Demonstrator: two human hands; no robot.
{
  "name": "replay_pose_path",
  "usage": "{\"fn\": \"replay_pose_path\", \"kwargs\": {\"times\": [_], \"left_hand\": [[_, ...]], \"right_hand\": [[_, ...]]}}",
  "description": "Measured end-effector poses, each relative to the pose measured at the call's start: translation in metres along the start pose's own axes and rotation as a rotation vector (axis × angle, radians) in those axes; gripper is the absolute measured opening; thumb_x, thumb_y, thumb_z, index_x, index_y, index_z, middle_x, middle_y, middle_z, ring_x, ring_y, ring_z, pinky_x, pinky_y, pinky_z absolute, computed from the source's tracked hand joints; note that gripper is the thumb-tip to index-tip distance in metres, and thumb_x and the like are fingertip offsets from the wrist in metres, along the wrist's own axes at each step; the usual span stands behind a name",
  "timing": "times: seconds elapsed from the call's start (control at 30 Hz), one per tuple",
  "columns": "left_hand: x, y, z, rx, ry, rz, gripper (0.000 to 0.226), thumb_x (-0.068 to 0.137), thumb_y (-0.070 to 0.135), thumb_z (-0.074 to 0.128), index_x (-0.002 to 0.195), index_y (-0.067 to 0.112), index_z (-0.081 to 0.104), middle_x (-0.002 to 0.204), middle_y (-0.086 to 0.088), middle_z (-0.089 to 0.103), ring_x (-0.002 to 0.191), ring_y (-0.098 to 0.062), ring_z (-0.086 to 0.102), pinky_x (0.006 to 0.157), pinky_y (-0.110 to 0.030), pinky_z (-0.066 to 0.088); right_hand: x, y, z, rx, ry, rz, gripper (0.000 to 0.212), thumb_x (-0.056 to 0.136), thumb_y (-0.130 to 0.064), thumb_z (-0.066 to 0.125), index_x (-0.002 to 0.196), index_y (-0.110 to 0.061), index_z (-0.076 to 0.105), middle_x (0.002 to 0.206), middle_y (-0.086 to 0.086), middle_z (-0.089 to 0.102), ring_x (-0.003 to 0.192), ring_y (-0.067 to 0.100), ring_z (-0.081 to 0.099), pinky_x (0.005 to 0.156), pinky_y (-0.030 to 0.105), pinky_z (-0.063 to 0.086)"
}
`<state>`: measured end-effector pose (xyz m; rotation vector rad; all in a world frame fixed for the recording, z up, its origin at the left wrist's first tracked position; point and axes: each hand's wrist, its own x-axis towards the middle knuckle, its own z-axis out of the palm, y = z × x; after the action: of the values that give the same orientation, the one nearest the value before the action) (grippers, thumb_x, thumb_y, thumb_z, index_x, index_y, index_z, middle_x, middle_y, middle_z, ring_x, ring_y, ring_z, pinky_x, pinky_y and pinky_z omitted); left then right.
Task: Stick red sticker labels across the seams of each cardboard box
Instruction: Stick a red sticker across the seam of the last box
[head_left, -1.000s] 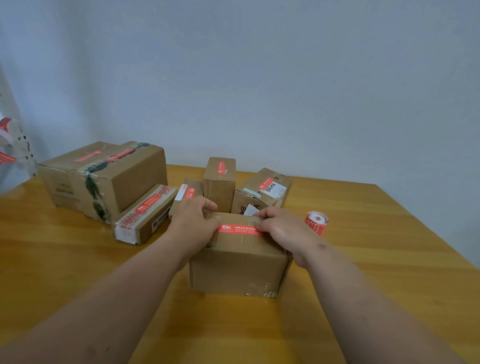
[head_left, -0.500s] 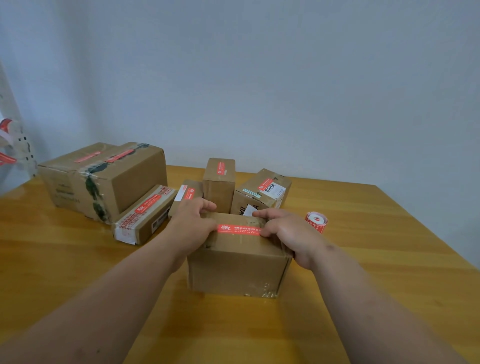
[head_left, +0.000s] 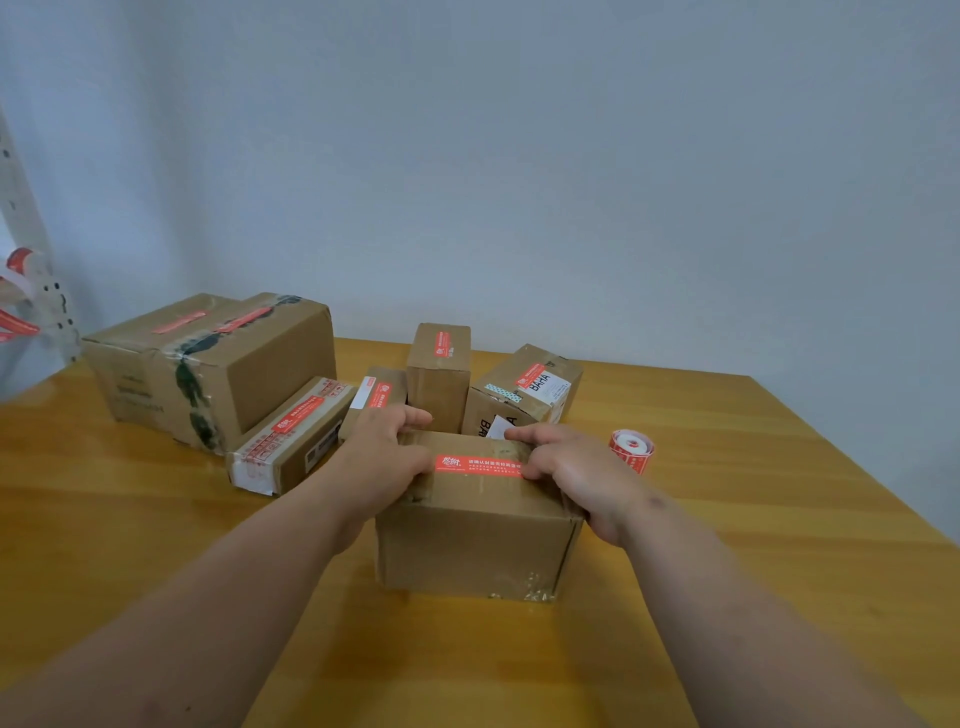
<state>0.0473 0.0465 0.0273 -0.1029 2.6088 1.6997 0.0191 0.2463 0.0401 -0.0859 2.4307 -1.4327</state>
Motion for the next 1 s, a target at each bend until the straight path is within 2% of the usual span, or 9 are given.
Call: {"fn": "replay_pose_path", "kwargs": {"times": [0.1,0.23,0.37,0.43,0.53,0.7,0.8,0.9,1.0], "left_hand": [[0.0,-0.001,-0.001,0.02,-0.001,0.003,0.043,0.094,0.009,0.054,0.132,0.029,0.047,0.122,0.003,0.039,0.106,-0.014,0.046,0.07,-0.021,0.043],[-0.001,0.0,-0.004,0.018,0.041,0.043,0.042,0.097,0.014,0.053,0.137,0.025,0.048,0.121,0.003,0.041,0.101,-0.01,0.044,0.064,-0.018,0.038],[-0.002,0.0,-0.007,0.139,0.155,0.121,0.042,0.093,0.033,0.061,0.134,0.028,0.052,0.133,0.001,0.038,0.113,-0.018,0.044,0.071,-0.024,0.043],[-0.002,0.002,-0.008,0.171,0.159,0.149,0.044,0.09,0.04,0.063,0.132,0.029,0.052,0.129,0.0,0.043,0.114,-0.02,0.047,0.074,-0.027,0.047],[-0.003,0.001,-0.01,0.239,0.08,0.173,0.06,0.085,0.048,0.066,0.139,0.031,0.044,0.136,0.004,0.041,0.12,-0.013,0.041,0.085,-0.03,0.045],[-0.01,0.002,-0.014,0.354,-0.129,0.131,0.093,0.07,0.06,0.076,0.147,0.035,0.029,0.15,0.009,0.027,0.134,-0.016,0.031,0.109,-0.043,0.038],[-0.013,0.005,-0.014,0.506,-0.257,0.149,0.099,0.07,0.051,0.081,0.15,0.035,0.025,0.155,0.013,0.016,0.141,-0.016,0.02,0.116,-0.044,0.029],[-0.011,0.007,-0.015,0.575,-0.227,0.178,0.091,0.076,0.036,0.08,0.15,0.033,0.028,0.158,0.009,0.014,0.145,-0.017,0.016,0.117,-0.04,0.024],[-0.009,0.004,-0.013,0.561,-0.184,0.201,0.082,0.081,0.031,0.076,0.148,0.034,0.03,0.16,0.009,0.013,0.146,-0.018,0.017,0.116,-0.041,0.024]], "right_hand": [[0.0,-0.001,0.001,0.023,0.033,-0.004,0.052,0.084,-0.007,0.049,0.128,-0.033,0.06,0.121,-0.002,0.054,0.111,0.021,0.054,0.099,0.044,0.049],[-0.003,-0.003,0.002,0.092,0.088,-0.04,0.039,0.093,-0.021,0.05,0.131,-0.029,0.057,0.124,-0.002,0.057,0.108,0.015,0.057,0.079,0.028,0.05],[-0.011,-0.002,-0.003,0.057,0.077,-0.137,0.039,0.093,-0.034,0.058,0.131,-0.025,0.055,0.119,-0.009,0.059,0.107,0.01,0.056,0.085,0.027,0.047],[-0.013,-0.001,-0.007,0.017,0.041,-0.165,0.05,0.087,-0.04,0.066,0.133,-0.028,0.051,0.118,-0.015,0.051,0.109,0.006,0.051,0.088,0.025,0.045],[-0.015,0.0,-0.014,-0.121,-0.029,-0.166,0.088,0.065,-0.052,0.075,0.143,-0.032,0.04,0.135,-0.011,0.037,0.122,0.01,0.041,0.097,0.029,0.042],[-0.018,0.002,-0.021,-0.292,-0.145,-0.165,0.105,0.06,-0.035,0.086,0.149,-0.031,0.03,0.145,-0.012,0.023,0.131,0.013,0.032,0.112,0.039,0.035],[-0.019,0.003,-0.022,-0.374,-0.184,-0.141,0.101,0.066,-0.022,0.087,0.149,-0.032,0.03,0.139,-0.012,0.026,0.129,0.013,0.032,0.111,0.036,0.037],[-0.017,0.003,-0.022,-0.405,-0.15,-0.145,0.099,0.065,-0.024,0.087,0.147,-0.033,0.033,0.135,-0.009,0.029,0.127,0.014,0.034,0.11,0.038,0.038],[-0.014,0.003,-0.021,-0.439,-0.097,-0.139,0.098,0.064,-0.031,0.087,0.146,-0.033,0.035,0.133,-0.008,0.031,0.124,0.014,0.037,0.107,0.037,0.04]]}}
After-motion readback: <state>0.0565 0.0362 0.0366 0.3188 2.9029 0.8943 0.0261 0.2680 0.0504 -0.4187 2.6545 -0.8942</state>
